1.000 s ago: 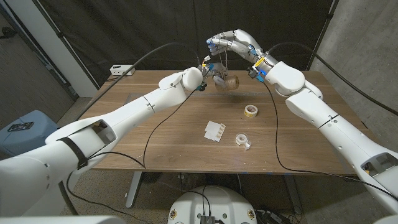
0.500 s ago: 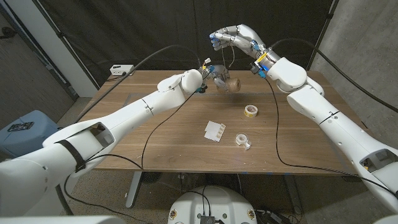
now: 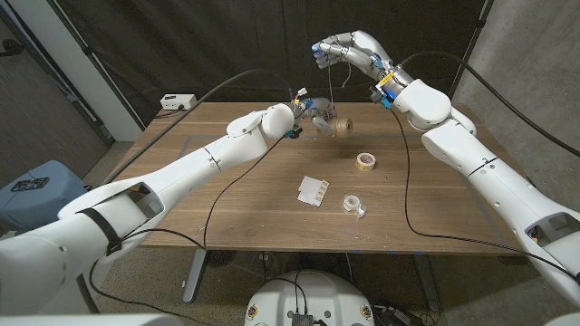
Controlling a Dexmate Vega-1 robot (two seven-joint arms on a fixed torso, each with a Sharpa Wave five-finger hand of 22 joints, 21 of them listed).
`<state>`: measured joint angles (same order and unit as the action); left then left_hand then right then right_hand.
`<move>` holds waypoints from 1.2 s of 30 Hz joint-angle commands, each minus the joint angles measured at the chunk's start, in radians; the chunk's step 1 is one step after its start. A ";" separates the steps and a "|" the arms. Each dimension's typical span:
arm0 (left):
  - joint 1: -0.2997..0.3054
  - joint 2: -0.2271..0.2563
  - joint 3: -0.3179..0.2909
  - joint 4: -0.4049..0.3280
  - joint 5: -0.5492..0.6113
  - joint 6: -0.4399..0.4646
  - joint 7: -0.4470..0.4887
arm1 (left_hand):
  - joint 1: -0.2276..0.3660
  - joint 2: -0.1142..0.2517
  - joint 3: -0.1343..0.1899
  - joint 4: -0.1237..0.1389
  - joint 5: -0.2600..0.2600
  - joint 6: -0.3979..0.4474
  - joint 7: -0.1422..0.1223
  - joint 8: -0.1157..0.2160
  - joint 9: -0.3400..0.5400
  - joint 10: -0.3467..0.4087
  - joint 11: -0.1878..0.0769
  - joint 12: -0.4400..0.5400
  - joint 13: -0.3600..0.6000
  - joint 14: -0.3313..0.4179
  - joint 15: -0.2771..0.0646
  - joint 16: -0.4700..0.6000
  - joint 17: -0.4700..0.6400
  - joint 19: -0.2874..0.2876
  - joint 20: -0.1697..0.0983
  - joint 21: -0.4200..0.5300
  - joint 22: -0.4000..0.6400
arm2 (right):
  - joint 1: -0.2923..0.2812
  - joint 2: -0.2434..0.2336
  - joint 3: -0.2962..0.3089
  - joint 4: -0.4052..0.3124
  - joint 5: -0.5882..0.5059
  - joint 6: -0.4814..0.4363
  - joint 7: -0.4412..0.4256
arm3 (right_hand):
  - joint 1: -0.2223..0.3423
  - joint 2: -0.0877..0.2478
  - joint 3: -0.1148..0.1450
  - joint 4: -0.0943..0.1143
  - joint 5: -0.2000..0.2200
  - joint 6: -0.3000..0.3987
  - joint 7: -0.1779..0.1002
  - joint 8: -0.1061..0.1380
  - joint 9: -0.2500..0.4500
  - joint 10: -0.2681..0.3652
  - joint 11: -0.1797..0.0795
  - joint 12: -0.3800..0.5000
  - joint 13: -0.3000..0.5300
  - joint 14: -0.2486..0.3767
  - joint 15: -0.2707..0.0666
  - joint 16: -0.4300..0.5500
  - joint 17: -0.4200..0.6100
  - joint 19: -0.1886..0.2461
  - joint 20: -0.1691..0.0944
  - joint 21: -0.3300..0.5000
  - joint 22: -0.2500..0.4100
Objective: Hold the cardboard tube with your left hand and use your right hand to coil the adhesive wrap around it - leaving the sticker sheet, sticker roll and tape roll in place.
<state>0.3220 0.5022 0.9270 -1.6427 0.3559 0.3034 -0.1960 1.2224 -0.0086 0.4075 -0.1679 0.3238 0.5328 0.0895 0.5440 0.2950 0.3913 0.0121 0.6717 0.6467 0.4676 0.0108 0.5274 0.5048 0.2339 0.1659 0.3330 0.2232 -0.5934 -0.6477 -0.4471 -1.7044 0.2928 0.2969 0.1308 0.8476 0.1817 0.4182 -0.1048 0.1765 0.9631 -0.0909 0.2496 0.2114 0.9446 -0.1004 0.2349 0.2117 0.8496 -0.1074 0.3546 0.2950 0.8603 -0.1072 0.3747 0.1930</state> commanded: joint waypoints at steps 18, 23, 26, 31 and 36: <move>0.046 0.036 -0.031 -0.082 0.007 -0.041 -0.042 | 0.038 0.109 0.009 0.005 0.004 0.089 -0.030 0.037 0.106 0.015 -0.024 0.004 0.094 0.007 -0.009 -0.003 0.000 0.000 -0.006 0.006 0.000 | -0.009 -0.022 0.030 0.030 -0.004 -0.019 -0.044 | -0.005 -0.001 0.008 -0.002 -0.003 0.007 -0.004 -0.002 0.004 0.009 0.002 -0.003 0.004 0.014 -0.109 -0.001 0.006 0.004 -0.065 0.009 0.002; 0.052 0.042 -0.034 -0.097 0.010 -0.042 -0.052 | 0.038 0.109 0.009 0.005 0.004 0.089 -0.030 0.039 0.108 0.016 -0.025 0.004 0.094 0.007 -0.010 -0.005 -0.001 -0.001 -0.006 0.007 0.000 | -0.010 -0.025 0.033 0.038 -0.007 -0.022 -0.051 | -0.006 -0.001 0.008 -0.003 -0.003 0.008 -0.004 -0.003 0.004 0.008 0.002 -0.004 0.004 0.011 -0.107 -0.005 0.004 0.002 -0.066 0.009 0.002; 0.054 0.044 -0.036 -0.102 0.010 -0.043 -0.057 | 0.038 0.109 0.009 0.005 0.003 0.090 -0.030 0.039 0.108 0.017 -0.026 0.004 0.094 0.008 -0.011 -0.004 0.000 0.000 -0.007 0.007 0.000 | -0.014 -0.025 0.036 0.042 -0.004 -0.025 -0.058 | -0.005 -0.001 0.009 -0.003 -0.003 0.008 -0.005 -0.004 0.004 0.010 0.000 -0.004 0.005 0.013 -0.108 -0.005 0.005 0.002 -0.066 0.010 0.002; 0.057 0.049 -0.040 -0.109 0.009 -0.054 -0.063 | 0.040 0.109 0.010 0.004 0.003 0.090 -0.031 0.040 0.108 0.015 -0.026 0.003 0.094 0.008 -0.011 -0.004 0.000 0.000 -0.007 0.007 0.000 | -0.017 -0.027 0.039 0.048 -0.006 -0.025 -0.065 | -0.006 0.000 0.009 -0.002 -0.003 0.007 -0.004 -0.005 0.005 0.010 -0.001 -0.005 0.005 0.012 -0.108 -0.006 0.004 0.000 -0.066 0.010 0.002; 0.062 0.052 -0.045 -0.122 0.008 -0.065 -0.066 | 0.040 0.109 0.010 0.004 0.002 0.091 -0.031 0.040 0.108 0.015 -0.025 0.003 0.094 0.008 -0.012 -0.004 0.001 0.000 -0.007 0.008 0.000 | -0.015 -0.028 0.038 0.056 -0.006 -0.027 -0.066 | -0.006 0.000 0.009 -0.003 -0.003 0.009 -0.005 -0.005 0.005 0.010 -0.001 -0.006 0.005 0.013 -0.108 -0.006 0.004 -0.001 -0.067 0.011 0.002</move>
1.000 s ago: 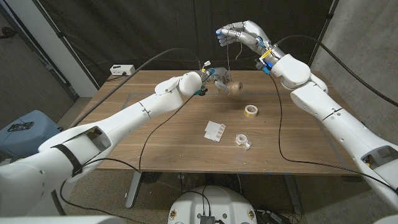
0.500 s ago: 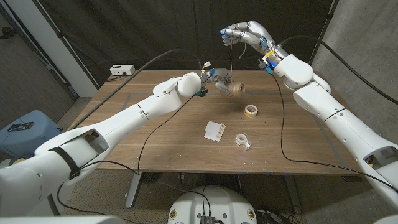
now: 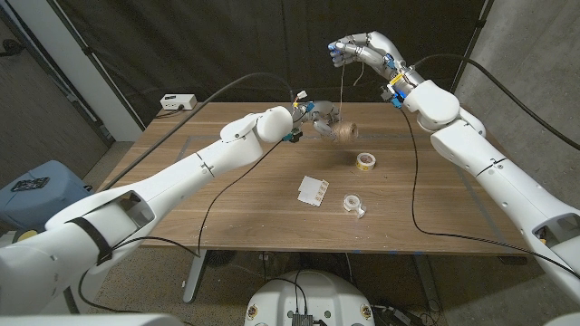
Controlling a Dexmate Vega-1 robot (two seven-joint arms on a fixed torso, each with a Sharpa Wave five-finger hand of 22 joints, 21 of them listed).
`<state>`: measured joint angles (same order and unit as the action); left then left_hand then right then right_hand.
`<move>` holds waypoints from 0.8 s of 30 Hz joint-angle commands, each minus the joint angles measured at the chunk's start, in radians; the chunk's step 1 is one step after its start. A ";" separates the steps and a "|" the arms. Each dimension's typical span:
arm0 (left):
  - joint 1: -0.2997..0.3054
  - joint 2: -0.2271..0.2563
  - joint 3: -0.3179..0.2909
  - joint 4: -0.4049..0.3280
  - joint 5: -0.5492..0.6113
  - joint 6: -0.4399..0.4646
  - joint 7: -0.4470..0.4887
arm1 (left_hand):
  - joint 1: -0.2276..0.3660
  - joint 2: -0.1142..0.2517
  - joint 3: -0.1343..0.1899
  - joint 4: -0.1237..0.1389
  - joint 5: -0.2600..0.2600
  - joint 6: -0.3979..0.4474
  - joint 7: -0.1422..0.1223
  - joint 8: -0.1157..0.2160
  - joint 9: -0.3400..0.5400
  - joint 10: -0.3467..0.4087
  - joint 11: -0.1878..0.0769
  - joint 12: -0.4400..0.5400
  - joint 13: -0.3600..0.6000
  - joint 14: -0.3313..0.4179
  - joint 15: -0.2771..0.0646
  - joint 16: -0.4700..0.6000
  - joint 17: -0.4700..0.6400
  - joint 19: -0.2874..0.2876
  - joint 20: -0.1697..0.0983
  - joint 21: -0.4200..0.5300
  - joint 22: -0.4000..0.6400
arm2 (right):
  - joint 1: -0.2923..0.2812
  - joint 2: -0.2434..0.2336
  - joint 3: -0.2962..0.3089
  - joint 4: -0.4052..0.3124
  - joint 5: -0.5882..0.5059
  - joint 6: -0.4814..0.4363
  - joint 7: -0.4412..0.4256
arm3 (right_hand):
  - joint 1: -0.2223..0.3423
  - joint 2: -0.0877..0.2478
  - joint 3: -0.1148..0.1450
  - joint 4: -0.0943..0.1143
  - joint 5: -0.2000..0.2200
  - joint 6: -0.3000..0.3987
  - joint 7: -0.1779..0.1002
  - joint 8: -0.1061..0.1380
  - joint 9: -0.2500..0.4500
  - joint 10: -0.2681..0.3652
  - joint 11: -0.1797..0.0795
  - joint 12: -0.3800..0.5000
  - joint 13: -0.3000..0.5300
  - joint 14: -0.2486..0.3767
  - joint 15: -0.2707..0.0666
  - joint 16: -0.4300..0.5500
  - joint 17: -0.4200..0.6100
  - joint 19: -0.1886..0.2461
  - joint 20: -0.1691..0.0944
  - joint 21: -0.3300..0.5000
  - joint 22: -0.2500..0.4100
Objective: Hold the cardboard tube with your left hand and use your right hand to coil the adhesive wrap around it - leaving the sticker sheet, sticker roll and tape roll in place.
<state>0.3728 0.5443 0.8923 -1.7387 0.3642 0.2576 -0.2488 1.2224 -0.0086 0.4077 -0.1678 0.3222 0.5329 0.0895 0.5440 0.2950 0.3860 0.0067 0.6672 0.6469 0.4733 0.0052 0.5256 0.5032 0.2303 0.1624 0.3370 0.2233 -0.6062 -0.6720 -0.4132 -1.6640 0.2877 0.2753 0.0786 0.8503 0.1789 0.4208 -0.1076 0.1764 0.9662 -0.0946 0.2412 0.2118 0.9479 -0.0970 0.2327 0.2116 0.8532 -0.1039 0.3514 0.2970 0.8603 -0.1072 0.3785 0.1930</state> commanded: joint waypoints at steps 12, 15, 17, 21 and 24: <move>0.022 0.010 -0.021 -0.041 0.000 -0.029 -0.017 | 0.040 0.110 0.012 0.004 0.002 0.092 -0.033 0.041 0.107 0.023 -0.022 0.007 0.092 0.004 -0.007 -0.005 0.001 0.004 -0.005 0.004 -0.001 | 0.003 -0.003 -0.002 0.031 -0.010 -0.011 -0.020 | -0.009 0.002 0.006 -0.001 -0.003 0.006 -0.002 0.002 0.005 0.007 -0.005 -0.005 0.006 0.009 -0.112 -0.006 0.002 -0.002 -0.066 0.009 0.002; 0.024 0.011 -0.021 -0.045 0.001 -0.032 -0.018 | 0.041 0.110 0.012 0.004 0.002 0.095 -0.035 0.043 0.107 0.023 -0.023 0.007 0.093 0.004 -0.007 -0.005 0.001 0.004 -0.005 0.005 -0.001 | 0.003 -0.001 -0.003 0.034 -0.010 -0.015 -0.022 | -0.008 0.002 0.007 -0.002 -0.003 0.006 -0.003 0.002 0.005 0.008 -0.005 -0.006 0.006 0.008 -0.113 -0.007 0.002 -0.003 -0.066 0.010 0.002; 0.026 0.012 -0.023 -0.046 -0.002 -0.037 -0.019 | 0.042 0.110 0.013 0.004 0.002 0.098 -0.036 0.044 0.107 0.025 -0.023 0.008 0.093 0.005 -0.008 -0.005 0.001 0.004 -0.005 0.005 -0.001 | 0.003 -0.002 -0.004 0.036 -0.013 -0.017 -0.025 | -0.010 0.001 0.005 -0.001 -0.003 0.007 -0.004 0.002 0.005 0.007 -0.005 -0.006 0.006 0.009 -0.109 -0.007 0.002 -0.003 -0.067 0.010 0.002; 0.031 0.013 -0.025 -0.055 0.000 -0.036 -0.019 | 0.042 0.112 0.013 0.004 0.001 0.100 -0.037 0.044 0.106 0.024 -0.024 0.007 0.094 0.004 -0.009 -0.005 0.002 0.004 -0.006 0.005 -0.001 | 0.004 -0.002 -0.004 0.045 -0.015 -0.019 -0.029 | -0.009 0.002 0.006 -0.001 -0.003 0.006 -0.004 0.001 0.006 0.006 -0.006 -0.007 0.006 0.009 -0.111 -0.008 0.002 -0.004 -0.066 0.011 0.002; 0.036 0.016 -0.027 -0.064 0.002 -0.033 -0.020 | 0.044 0.112 0.014 0.003 0.001 0.099 -0.039 0.044 0.106 0.024 -0.024 0.007 0.095 0.005 -0.010 -0.005 0.002 0.004 -0.006 0.005 -0.001 | 0.005 -0.002 -0.002 0.052 -0.016 -0.020 -0.032 | -0.009 0.002 0.006 -0.002 -0.003 0.007 -0.004 0.001 0.006 0.006 -0.006 -0.008 0.006 0.008 -0.111 -0.009 0.002 -0.004 -0.066 0.011 0.002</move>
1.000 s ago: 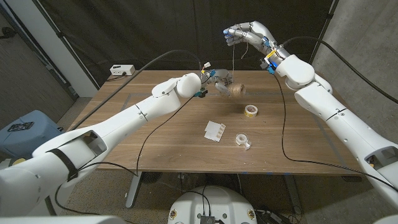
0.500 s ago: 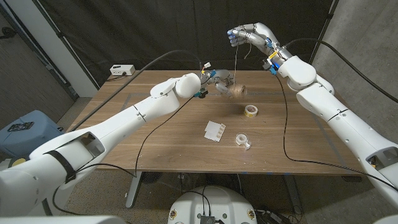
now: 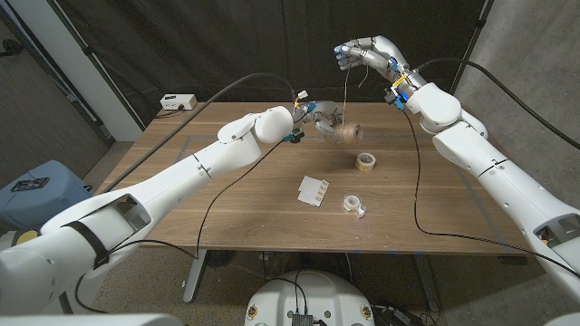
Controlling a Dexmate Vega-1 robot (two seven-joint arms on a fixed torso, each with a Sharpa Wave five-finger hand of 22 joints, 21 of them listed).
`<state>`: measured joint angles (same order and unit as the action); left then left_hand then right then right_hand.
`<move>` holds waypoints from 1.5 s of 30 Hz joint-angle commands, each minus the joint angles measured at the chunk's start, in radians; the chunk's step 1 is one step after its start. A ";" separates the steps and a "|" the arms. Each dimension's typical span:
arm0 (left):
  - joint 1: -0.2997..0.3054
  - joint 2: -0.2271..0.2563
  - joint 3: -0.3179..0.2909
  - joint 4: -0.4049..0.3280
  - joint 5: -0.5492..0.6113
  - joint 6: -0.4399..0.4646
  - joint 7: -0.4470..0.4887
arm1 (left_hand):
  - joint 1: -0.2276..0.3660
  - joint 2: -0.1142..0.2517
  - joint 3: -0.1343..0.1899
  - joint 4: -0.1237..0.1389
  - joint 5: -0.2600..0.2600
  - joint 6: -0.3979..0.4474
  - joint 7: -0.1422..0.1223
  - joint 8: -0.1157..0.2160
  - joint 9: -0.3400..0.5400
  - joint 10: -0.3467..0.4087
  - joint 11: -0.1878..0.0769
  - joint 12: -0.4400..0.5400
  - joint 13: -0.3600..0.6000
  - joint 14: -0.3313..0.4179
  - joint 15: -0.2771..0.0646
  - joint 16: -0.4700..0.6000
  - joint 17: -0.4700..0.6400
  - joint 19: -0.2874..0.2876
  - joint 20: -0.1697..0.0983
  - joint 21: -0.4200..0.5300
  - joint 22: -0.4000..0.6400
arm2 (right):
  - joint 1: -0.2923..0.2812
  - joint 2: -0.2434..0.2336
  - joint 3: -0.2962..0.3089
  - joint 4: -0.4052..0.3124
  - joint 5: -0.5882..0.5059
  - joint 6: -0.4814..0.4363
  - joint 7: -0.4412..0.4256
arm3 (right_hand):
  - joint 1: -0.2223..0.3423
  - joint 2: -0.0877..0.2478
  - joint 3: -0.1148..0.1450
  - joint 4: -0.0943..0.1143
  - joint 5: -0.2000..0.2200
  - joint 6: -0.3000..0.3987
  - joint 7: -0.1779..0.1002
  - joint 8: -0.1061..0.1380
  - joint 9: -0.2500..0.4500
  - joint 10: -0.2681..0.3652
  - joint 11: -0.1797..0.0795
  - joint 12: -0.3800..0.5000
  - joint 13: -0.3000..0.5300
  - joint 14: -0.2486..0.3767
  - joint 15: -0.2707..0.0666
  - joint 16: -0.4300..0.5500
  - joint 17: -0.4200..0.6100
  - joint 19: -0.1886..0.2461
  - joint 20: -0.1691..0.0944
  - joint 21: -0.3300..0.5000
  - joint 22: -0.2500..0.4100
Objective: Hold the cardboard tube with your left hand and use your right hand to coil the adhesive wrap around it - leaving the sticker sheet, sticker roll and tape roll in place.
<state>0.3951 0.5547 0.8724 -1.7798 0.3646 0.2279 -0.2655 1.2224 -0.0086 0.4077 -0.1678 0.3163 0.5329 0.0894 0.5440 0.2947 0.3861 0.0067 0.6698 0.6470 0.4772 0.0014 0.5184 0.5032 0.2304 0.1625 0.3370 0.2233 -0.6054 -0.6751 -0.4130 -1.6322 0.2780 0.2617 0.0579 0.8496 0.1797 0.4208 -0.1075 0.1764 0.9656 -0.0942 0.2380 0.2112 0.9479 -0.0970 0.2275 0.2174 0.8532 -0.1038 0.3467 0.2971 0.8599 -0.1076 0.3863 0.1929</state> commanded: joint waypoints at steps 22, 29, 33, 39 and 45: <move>0.048 0.030 -0.027 -0.090 0.007 0.027 -0.006 | 0.045 0.114 0.015 0.004 0.005 0.103 -0.042 0.047 0.105 0.025 -0.026 0.005 0.096 0.003 -0.006 0.000 0.003 0.004 -0.007 0.007 -0.001 | 0.001 -0.010 0.003 0.076 -0.009 -0.013 -0.029 | -0.009 0.002 0.007 -0.002 -0.003 0.006 -0.005 0.001 0.007 0.003 -0.005 -0.007 0.001 0.006 -0.111 -0.007 0.004 -0.010 -0.067 0.006 0.002; 0.059 0.040 -0.037 -0.107 -0.005 0.030 -0.011 | 0.047 0.115 0.017 0.003 0.005 0.102 -0.040 0.047 0.104 0.028 -0.027 0.006 0.096 0.004 -0.007 -0.001 0.003 0.004 -0.007 0.007 -0.001 | 0.001 -0.010 0.001 0.095 -0.009 -0.017 -0.033 | -0.009 0.002 0.007 -0.002 -0.003 0.005 -0.005 -0.001 0.008 0.001 -0.006 -0.008 0.002 0.005 -0.112 -0.008 0.004 -0.011 -0.067 0.006 0.002; 0.061 0.048 -0.043 -0.116 -0.008 0.029 -0.012 | 0.048 0.115 0.017 0.003 0.005 0.104 -0.041 0.047 0.103 0.029 -0.029 0.007 0.097 0.004 -0.010 -0.001 0.003 0.004 -0.007 0.008 -0.001 | 0.006 -0.007 -0.003 0.113 -0.022 -0.019 -0.044 | -0.010 0.002 0.007 -0.002 -0.003 0.005 -0.006 -0.001 0.008 0.001 -0.005 -0.009 0.002 0.007 -0.110 -0.008 0.005 -0.012 -0.067 0.007 0.002; 0.063 0.056 -0.052 -0.126 -0.015 0.027 -0.017 | 0.047 0.117 0.018 0.005 0.005 0.105 -0.040 0.048 0.103 0.028 -0.028 0.007 0.098 0.005 -0.008 -0.002 0.003 0.004 -0.007 0.008 -0.002 | 0.017 0.001 -0.011 0.148 -0.027 -0.016 -0.045 | -0.009 0.002 0.008 -0.003 -0.003 0.004 -0.005 -0.002 0.008 0.001 -0.005 -0.009 0.002 0.004 -0.112 -0.010 0.006 -0.014 -0.067 0.008 0.002; 0.072 0.070 -0.067 -0.142 -0.028 0.036 -0.020 | 0.047 0.117 0.018 0.005 0.005 0.108 -0.043 0.050 0.102 0.032 -0.028 0.007 0.096 0.005 -0.007 -0.002 0.004 0.003 -0.006 0.008 -0.002 | 0.029 0.010 -0.020 0.182 -0.026 -0.018 -0.044 | -0.009 0.003 0.009 -0.003 -0.002 0.003 -0.007 -0.003 0.008 -0.001 -0.004 -0.010 0.002 0.001 -0.112 -0.012 0.005 -0.017 -0.068 0.008 0.002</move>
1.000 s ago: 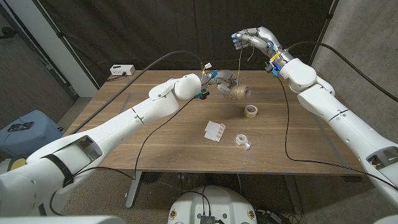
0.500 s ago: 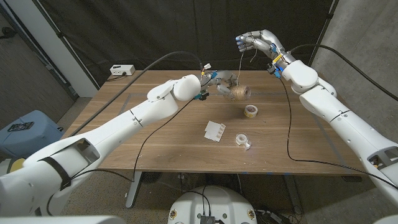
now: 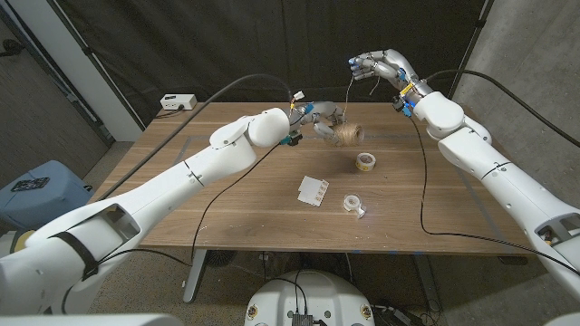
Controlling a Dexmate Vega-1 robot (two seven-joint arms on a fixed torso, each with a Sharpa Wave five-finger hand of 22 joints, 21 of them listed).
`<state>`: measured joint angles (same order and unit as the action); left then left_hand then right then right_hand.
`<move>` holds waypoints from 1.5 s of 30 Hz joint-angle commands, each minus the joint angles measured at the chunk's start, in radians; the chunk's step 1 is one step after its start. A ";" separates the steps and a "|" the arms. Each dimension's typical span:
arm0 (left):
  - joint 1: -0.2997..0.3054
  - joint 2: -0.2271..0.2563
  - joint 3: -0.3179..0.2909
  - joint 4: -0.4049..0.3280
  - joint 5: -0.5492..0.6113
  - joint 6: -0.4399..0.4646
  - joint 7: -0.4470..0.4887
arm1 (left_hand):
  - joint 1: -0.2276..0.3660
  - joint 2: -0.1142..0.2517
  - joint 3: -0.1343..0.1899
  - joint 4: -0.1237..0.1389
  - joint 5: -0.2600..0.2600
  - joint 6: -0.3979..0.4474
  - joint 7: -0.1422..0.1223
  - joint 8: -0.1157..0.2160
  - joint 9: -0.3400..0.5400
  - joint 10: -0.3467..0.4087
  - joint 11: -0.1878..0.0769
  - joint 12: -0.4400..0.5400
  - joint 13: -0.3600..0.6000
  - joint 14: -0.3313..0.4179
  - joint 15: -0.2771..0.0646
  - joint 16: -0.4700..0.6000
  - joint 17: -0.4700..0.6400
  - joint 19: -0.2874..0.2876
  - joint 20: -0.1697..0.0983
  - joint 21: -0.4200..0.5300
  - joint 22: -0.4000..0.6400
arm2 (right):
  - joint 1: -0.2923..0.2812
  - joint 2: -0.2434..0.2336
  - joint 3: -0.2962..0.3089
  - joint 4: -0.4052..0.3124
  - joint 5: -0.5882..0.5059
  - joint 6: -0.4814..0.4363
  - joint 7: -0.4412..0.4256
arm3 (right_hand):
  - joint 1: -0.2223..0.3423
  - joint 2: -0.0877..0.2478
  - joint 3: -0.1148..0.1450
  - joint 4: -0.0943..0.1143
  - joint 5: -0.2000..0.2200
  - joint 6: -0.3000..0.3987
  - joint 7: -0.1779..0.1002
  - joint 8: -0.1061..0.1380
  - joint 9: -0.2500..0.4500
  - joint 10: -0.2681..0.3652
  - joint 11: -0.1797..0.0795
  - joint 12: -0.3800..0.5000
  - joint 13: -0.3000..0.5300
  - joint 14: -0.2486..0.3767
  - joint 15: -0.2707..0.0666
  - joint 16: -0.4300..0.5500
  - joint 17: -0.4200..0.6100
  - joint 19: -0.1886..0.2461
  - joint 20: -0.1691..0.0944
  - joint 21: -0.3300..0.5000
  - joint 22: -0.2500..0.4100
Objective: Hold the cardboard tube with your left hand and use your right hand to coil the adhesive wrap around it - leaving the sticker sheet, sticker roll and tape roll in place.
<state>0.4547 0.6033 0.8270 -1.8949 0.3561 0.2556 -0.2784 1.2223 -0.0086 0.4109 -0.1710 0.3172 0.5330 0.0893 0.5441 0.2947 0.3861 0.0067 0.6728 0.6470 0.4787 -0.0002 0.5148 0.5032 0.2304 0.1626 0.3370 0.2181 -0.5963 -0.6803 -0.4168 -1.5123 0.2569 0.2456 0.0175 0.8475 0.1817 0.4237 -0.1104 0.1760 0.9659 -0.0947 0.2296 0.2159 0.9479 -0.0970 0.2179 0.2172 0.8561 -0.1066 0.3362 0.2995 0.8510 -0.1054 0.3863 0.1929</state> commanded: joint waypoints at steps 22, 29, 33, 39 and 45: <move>0.017 0.038 -0.039 -0.043 -0.048 0.007 -0.014 | 0.043 0.120 0.017 0.010 0.005 0.114 -0.043 0.053 0.100 0.035 -0.031 0.004 0.096 0.006 -0.008 -0.002 0.003 0.005 -0.007 0.010 0.003 | 0.045 0.042 -0.039 0.158 0.006 -0.003 -0.001 | -0.009 0.000 0.005 0.001 -0.002 0.004 -0.008 0.004 0.004 0.000 -0.003 -0.002 0.003 -0.004 -0.108 -0.004 0.006 -0.012 -0.070 0.011 0.002; 0.018 0.039 -0.042 -0.042 -0.055 -0.003 -0.010 | 0.044 0.121 0.017 0.010 0.006 0.116 -0.044 0.053 0.098 0.039 -0.031 0.005 0.096 0.008 -0.011 -0.002 0.004 0.005 -0.008 0.011 0.003 | 0.043 0.044 -0.041 0.171 0.011 -0.009 -0.006 | -0.009 0.001 0.006 0.001 -0.002 0.004 -0.009 0.003 0.005 -0.002 -0.003 -0.003 0.003 -0.005 -0.109 -0.006 0.007 -0.014 -0.071 0.011 0.002; 0.017 0.042 -0.043 -0.046 -0.055 -0.003 -0.011 | 0.045 0.122 0.017 0.009 0.006 0.117 -0.043 0.054 0.098 0.037 -0.031 0.004 0.095 0.008 -0.010 0.000 0.006 0.006 -0.009 0.012 0.003 | 0.040 0.045 -0.043 0.177 0.013 -0.013 -0.009 | -0.009 0.001 0.006 0.001 -0.002 0.002 -0.008 0.002 0.005 -0.002 -0.002 -0.003 0.003 -0.005 -0.109 -0.006 0.008 -0.015 -0.071 0.012 0.002; 0.018 0.047 -0.044 -0.056 -0.052 0.007 -0.015 | 0.044 0.122 0.017 0.009 0.006 0.117 -0.046 0.055 0.098 0.037 -0.032 0.004 0.097 0.009 -0.011 -0.001 0.005 0.006 -0.010 0.012 0.003 | 0.036 0.044 -0.045 0.186 0.013 -0.014 -0.013 | -0.009 0.001 0.006 0.001 -0.002 0.003 -0.007 0.002 0.005 -0.003 -0.001 -0.004 0.004 -0.006 -0.109 -0.007 0.008 -0.017 -0.071 0.013 0.002; 0.024 0.058 -0.049 -0.076 -0.050 0.020 -0.018 | 0.044 0.124 0.018 0.009 0.007 0.116 -0.046 0.055 0.097 0.037 -0.032 0.004 0.097 0.008 -0.009 -0.001 0.007 0.005 -0.009 0.012 0.003 | 0.033 0.045 -0.048 0.193 0.010 -0.017 -0.020 | -0.007 0.000 0.007 0.000 -0.002 0.003 -0.009 0.001 0.005 -0.003 -0.001 -0.004 0.004 -0.007 -0.110 -0.008 0.009 -0.017 -0.071 0.014 0.002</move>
<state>0.4727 0.6482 0.7843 -1.9488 0.3046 0.2583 -0.2906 1.2223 -0.0086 0.4106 -0.1707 0.3181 0.5331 0.0892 0.5440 0.2947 0.3861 0.0067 0.6715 0.6470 0.4860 -0.0074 0.5085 0.5068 0.2359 0.1571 0.3446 0.2184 -0.5562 -0.6376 -0.4598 -1.3358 0.2673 0.2341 0.0069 0.8468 0.1824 0.4236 -0.1103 0.1759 0.9640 -0.0999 0.2235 0.2163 0.9478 -0.0970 0.2144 0.2171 0.8505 -0.1052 0.3322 0.3044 0.8403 -0.1053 0.3959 0.1929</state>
